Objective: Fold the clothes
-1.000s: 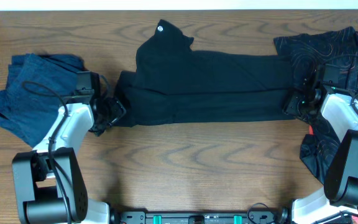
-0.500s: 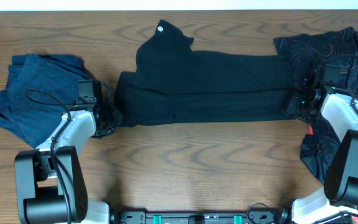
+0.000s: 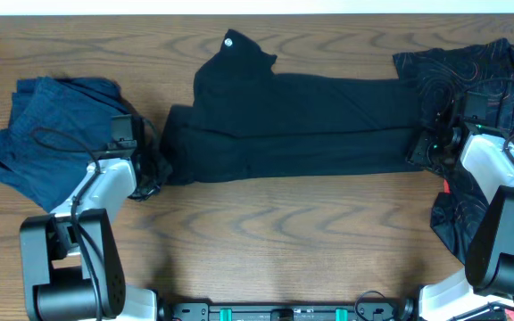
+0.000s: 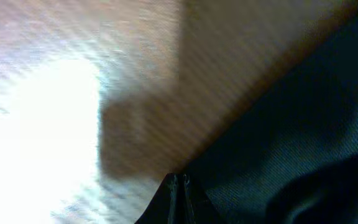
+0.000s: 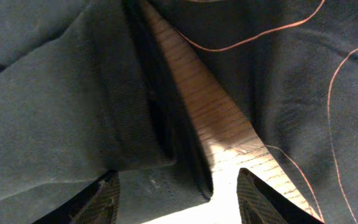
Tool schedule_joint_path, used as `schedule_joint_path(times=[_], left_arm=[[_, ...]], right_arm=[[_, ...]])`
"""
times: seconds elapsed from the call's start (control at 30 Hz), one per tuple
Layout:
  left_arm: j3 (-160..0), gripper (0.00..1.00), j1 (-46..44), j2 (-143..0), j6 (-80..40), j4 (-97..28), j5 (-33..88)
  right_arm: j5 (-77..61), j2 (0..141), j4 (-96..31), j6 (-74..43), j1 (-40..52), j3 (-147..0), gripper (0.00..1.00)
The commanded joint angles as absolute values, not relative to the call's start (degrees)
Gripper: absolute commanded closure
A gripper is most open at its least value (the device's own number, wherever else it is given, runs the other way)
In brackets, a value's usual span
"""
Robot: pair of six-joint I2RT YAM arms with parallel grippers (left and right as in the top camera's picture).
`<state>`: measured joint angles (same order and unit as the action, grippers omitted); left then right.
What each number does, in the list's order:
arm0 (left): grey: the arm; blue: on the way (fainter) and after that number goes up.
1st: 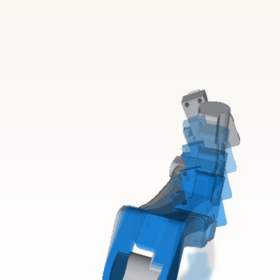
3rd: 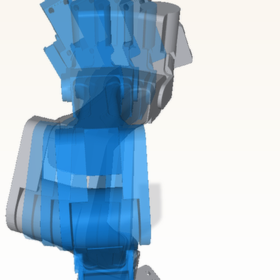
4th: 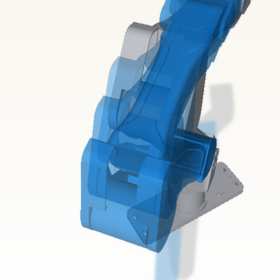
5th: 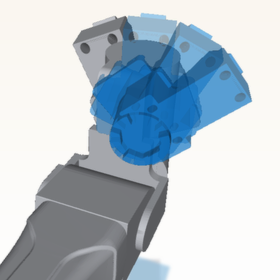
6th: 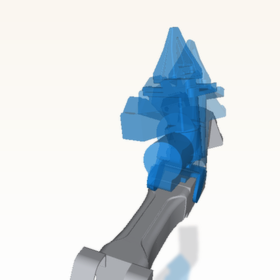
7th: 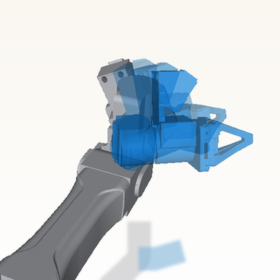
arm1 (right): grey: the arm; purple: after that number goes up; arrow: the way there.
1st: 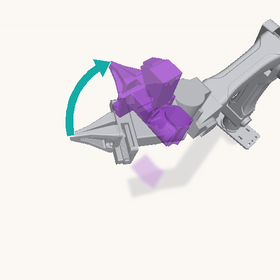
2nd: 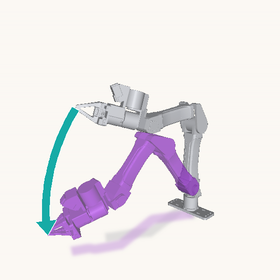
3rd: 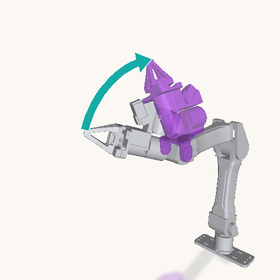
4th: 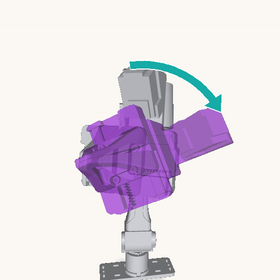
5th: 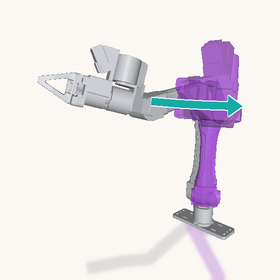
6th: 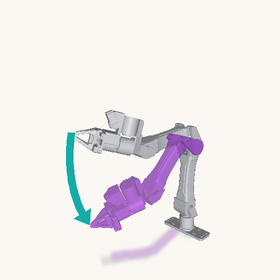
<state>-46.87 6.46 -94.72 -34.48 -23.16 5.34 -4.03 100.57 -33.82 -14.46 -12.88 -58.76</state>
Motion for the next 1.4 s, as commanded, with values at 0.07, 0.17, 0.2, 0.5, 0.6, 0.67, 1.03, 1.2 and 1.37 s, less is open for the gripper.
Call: schedule_joint_path(times=[0.07,0.17,0.2,0.5,0.6,0.67,1.03,1.2,1.37], left_arm=[[-46.30,0.94,11.20,-95.35,-31.73,-25.06,1.43],[-46.30,0.94,12.53,-95.35,-30.33,-25.74,1.43],[-46.30,0.94,12.75,-95.35,-30.17,-26.06,1.43],[-46.30,0.94,12.84,-95.35,-30.02,-27.20,1.52],[-46.44,0.83,12.84,-94.96,-28.23,-27.38,4.40],[-46.52,0.75,12.84,-93.43,-27.88,-27.66,6.02],[-46.52,0.59,12.78,-75.92,-23.99,-29.17,14.48],[-46.52,0.58,12.78,-72.90,-23.99,-30.46,14.59],[-46.50,0.58,12.78,-72.97,-23.99,-31.51,14.59]], right_arm=[[-3.44,99.68,-33.85,-14.52,-12.69,-58.41,0.42],[-3.46,99.68,-33.87,-14.55,-12.69,-58.41,0.44],[-3.46,99.68,-33.85,-14.55,-12.69,-58.41,0.44],[-12.34,99.68,-34.04,-11.18,-12.69,-58.41,0.41],[-12.71,99.68,-33.95,-10.98,-12.69,-58.41,0.41],[-12.75,99.68,-33.58,-10.57,-12.69,-58.41,0.41],[-18.48,99.68,-29.12,-6.90,-12.67,-58.41,0.45],[-18.46,99.68,-29.61,-6.52,-12.67,-58.39,0.49],[-18.46,100.07,-29.61,-6.55,-12.49,-58.37,0.51]])
